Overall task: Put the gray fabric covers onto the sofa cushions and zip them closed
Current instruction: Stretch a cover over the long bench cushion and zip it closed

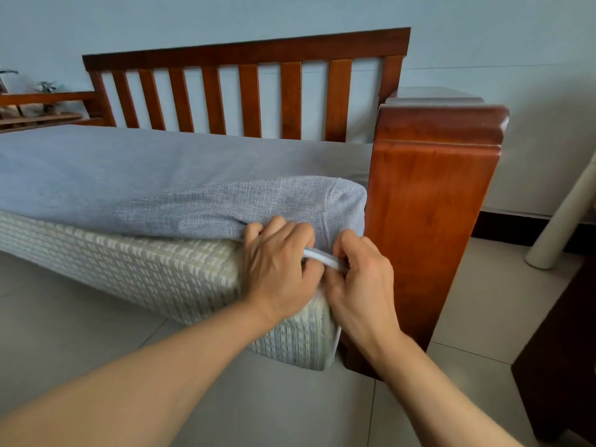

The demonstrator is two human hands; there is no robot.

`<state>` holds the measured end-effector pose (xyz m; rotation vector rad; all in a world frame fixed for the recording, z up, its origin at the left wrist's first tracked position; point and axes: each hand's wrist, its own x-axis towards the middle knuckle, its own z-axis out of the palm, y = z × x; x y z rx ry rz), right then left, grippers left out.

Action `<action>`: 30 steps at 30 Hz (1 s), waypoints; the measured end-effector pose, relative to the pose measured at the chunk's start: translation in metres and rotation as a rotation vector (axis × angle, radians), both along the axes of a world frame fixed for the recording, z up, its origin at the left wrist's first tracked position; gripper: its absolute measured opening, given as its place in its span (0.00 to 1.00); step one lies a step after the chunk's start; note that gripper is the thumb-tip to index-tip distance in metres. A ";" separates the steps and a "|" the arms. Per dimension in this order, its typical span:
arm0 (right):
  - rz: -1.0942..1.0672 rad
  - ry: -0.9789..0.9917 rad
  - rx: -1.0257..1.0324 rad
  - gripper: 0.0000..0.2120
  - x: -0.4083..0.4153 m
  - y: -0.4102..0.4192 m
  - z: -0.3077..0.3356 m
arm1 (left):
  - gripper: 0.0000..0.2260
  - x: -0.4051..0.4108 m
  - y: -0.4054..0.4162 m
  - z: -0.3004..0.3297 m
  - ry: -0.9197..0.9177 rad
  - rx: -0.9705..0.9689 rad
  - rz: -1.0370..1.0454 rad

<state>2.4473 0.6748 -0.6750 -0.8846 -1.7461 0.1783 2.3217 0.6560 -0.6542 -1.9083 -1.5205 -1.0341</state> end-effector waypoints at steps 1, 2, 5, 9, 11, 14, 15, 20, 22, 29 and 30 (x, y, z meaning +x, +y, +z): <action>0.003 0.032 -0.005 0.12 0.000 -0.008 -0.004 | 0.03 -0.001 -0.001 -0.002 0.041 0.009 -0.028; 0.002 0.058 -0.007 0.11 -0.001 -0.015 -0.008 | 0.04 -0.003 -0.001 -0.005 0.084 0.012 -0.061; -0.038 0.076 0.020 0.10 -0.002 -0.022 -0.016 | 0.04 -0.012 -0.004 -0.003 0.246 -0.001 -0.146; -0.074 0.050 0.045 0.06 0.000 -0.023 -0.017 | 0.06 -0.024 -0.014 0.004 0.445 -0.016 -0.212; -0.107 0.021 0.070 0.06 0.001 -0.026 -0.017 | 0.12 -0.032 -0.021 0.003 0.517 -0.053 -0.235; -0.101 -0.001 0.081 0.07 0.002 -0.029 -0.018 | 0.20 -0.040 -0.026 0.002 0.626 -0.077 -0.244; -0.094 -0.001 0.084 0.07 0.002 -0.030 -0.018 | 0.21 -0.041 -0.025 0.001 0.636 -0.077 -0.250; -0.045 -0.004 0.117 0.06 0.003 -0.039 -0.029 | 0.18 -0.038 -0.026 -0.005 0.622 -0.043 -0.281; -0.018 -0.003 0.136 0.07 0.005 -0.044 -0.037 | 0.12 -0.037 -0.027 -0.010 0.637 0.002 -0.294; 0.021 -0.089 0.214 0.09 0.008 -0.052 -0.074 | 0.14 -0.032 -0.035 -0.032 0.689 0.164 -0.367; 0.027 -0.114 0.226 0.10 0.007 -0.052 -0.082 | 0.14 -0.034 -0.038 -0.037 0.713 0.141 -0.377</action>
